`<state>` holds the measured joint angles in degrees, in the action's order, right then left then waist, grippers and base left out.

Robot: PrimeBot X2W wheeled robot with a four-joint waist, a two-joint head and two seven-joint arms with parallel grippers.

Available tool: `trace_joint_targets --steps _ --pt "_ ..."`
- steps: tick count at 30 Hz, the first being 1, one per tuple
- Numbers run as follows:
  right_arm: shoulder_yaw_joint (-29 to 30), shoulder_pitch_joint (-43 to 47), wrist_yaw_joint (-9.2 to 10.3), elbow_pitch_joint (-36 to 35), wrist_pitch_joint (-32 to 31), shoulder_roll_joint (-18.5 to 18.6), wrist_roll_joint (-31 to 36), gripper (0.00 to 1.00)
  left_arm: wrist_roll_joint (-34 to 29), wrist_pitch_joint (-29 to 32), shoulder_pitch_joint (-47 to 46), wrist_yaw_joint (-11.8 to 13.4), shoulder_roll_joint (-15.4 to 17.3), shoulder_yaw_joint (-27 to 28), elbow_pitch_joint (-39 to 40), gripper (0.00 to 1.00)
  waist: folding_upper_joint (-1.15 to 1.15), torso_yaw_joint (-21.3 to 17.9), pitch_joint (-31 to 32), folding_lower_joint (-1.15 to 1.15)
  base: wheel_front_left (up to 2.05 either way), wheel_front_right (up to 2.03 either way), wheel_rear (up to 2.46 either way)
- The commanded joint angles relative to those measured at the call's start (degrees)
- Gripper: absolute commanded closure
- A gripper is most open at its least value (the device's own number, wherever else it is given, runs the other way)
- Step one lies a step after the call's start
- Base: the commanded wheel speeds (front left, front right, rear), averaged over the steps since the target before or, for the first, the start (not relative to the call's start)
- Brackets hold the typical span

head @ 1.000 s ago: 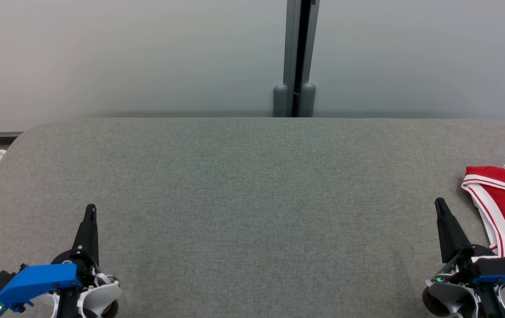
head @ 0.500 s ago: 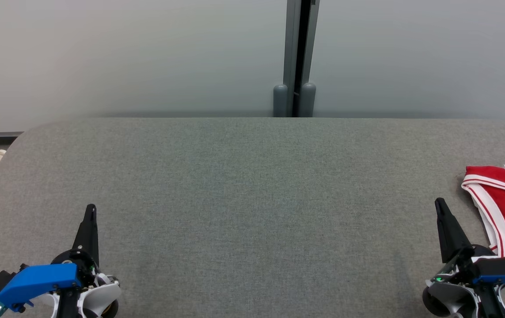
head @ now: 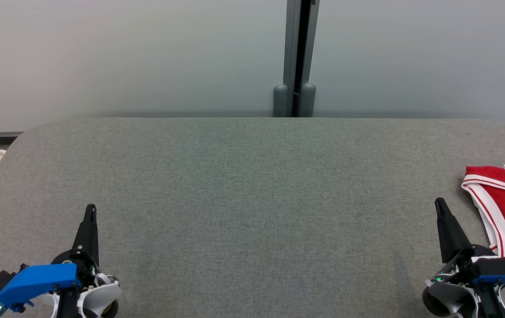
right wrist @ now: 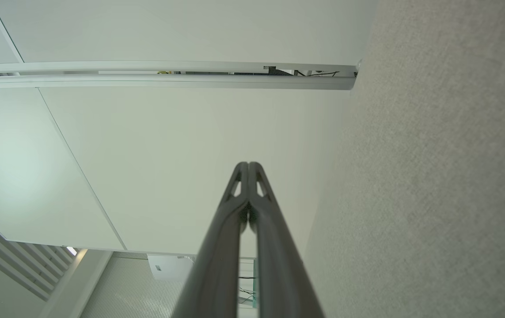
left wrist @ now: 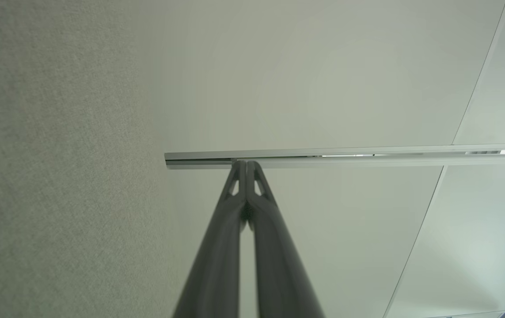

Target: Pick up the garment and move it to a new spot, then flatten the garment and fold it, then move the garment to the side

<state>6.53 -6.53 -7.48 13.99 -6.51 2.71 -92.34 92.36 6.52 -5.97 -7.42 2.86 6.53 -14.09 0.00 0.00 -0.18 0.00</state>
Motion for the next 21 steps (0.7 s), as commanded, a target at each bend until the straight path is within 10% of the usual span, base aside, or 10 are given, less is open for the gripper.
trace_joint_targets --steps 1,21 --pt "0.1 0.7 -0.02 -0.2 -0.2 0.3 -0.2 1.0 0.1 0.2 -0.6 -0.2 0.0 0.1 0.3 1.0 0.0 0.0 0.0 0.0 0.0 0.0 0.0" --pt "0.1 0.7 -0.02 -0.2 -0.2 0.3 -0.2 1.0 0.1 0.2 -0.6 -0.2 0.0 0.1 0.3 1.0 0.0 0.0 0.0 0.0 0.0 0.0 0.0"
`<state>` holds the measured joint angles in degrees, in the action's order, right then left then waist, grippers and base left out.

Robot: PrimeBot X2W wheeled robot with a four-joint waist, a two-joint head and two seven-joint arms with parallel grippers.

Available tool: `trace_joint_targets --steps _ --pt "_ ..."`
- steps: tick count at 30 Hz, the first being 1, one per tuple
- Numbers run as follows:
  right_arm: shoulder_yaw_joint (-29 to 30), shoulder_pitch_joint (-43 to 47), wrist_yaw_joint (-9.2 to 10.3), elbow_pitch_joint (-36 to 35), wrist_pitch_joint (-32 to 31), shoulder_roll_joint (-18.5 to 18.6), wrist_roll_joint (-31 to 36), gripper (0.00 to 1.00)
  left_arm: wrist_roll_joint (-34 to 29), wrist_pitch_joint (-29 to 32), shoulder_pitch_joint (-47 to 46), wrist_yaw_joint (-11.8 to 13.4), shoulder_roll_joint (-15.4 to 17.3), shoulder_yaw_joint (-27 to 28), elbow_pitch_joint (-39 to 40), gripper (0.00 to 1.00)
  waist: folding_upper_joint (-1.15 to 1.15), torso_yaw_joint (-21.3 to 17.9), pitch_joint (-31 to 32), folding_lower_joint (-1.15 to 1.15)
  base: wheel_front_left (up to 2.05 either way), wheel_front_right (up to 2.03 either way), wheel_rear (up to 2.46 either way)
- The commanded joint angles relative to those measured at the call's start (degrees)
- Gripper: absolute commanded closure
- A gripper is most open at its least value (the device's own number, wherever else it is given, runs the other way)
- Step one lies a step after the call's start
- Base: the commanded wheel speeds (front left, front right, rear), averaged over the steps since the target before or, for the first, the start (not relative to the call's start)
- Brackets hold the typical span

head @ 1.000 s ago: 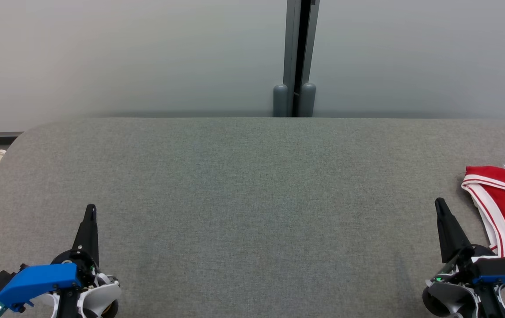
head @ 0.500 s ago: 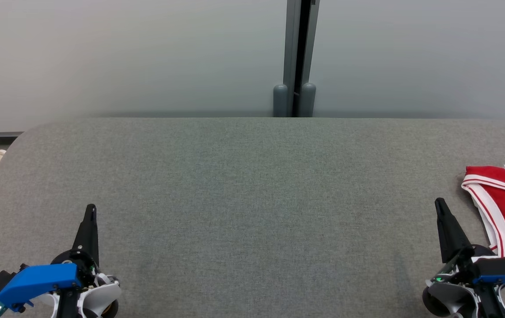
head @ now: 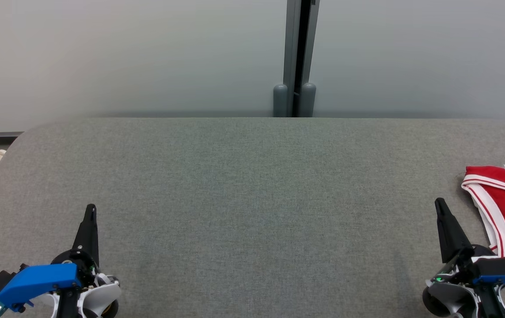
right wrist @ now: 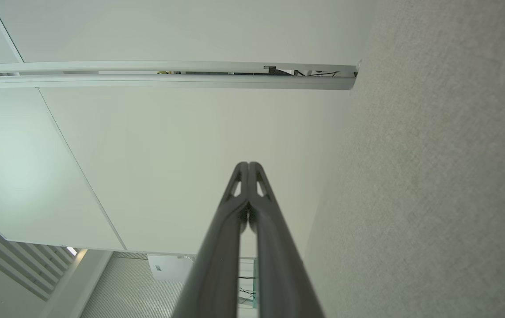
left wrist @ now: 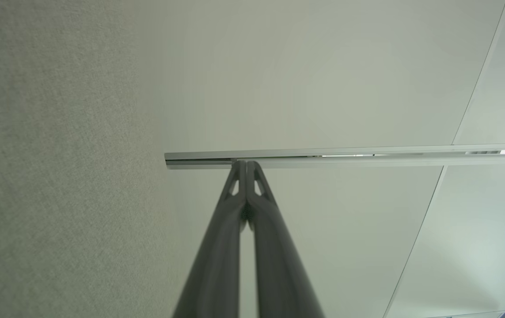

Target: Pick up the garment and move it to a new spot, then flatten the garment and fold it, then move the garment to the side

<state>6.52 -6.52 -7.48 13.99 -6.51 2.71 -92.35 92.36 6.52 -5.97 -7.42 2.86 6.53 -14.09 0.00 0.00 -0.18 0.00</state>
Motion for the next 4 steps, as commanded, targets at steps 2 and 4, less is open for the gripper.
trace_joint_targets --steps 2,4 --pt "0.1 0.7 -0.02 -0.2 -0.2 0.3 -0.1 1.0 0.1 0.2 -0.6 -0.2 0.0 0.1 0.3 1.0 0.0 0.0 0.0 0.0 0.0 0.0 0.0" --pt "0.1 0.7 -0.02 -0.2 -0.2 0.3 -0.1 1.0 0.1 0.2 -0.6 -0.2 0.0 0.1 0.3 1.0 0.0 0.0 0.0 0.0 0.0 0.0 0.0"
